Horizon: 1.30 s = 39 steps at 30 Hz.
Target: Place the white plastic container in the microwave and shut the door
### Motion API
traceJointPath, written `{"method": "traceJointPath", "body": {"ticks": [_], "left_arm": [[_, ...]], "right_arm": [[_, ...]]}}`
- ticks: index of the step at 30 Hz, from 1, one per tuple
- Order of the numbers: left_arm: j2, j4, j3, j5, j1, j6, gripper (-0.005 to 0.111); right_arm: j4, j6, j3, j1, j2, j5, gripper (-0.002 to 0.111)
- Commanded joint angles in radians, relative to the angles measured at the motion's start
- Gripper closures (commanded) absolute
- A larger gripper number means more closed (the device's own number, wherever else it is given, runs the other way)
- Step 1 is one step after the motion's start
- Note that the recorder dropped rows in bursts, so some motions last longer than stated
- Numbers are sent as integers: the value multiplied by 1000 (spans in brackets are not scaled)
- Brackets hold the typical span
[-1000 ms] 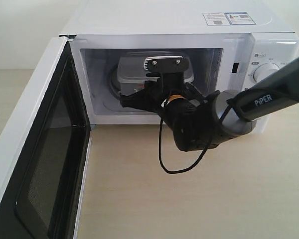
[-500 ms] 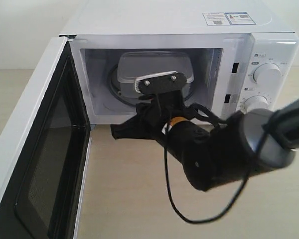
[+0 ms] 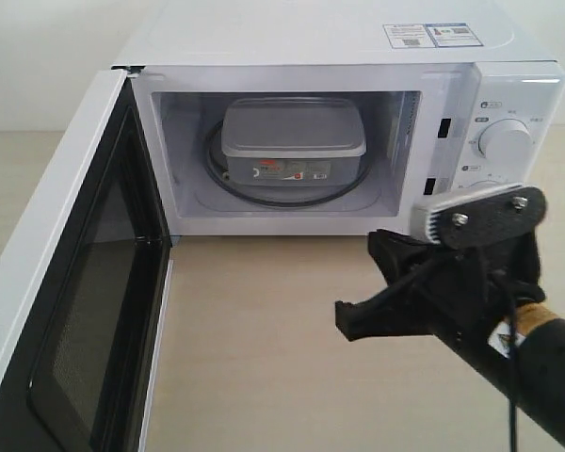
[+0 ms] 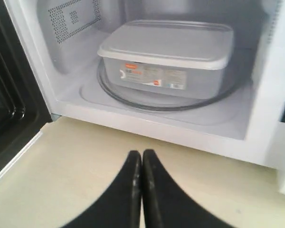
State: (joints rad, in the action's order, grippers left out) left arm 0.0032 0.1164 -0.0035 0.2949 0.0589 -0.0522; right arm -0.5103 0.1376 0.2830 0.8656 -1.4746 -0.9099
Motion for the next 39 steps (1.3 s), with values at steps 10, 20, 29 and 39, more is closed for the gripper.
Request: {"method": "traceJointPath", "body": {"ticks": [10,20,29,39], "left_arm": [[-3,7,4,1,-2,0,102],[-3,7,4,1,-2,0,102],[-3,7,4,1,-2,0,102],[-3,7,4,1,-2,0,102]], "right_arm": [[-486,64,-271,1,380,-181,108],[-598,205,-283,1,455,-221,108],[-604,199,-283,1,455,-207,108],[-604,199,-283,1,455,-207,108]]}}
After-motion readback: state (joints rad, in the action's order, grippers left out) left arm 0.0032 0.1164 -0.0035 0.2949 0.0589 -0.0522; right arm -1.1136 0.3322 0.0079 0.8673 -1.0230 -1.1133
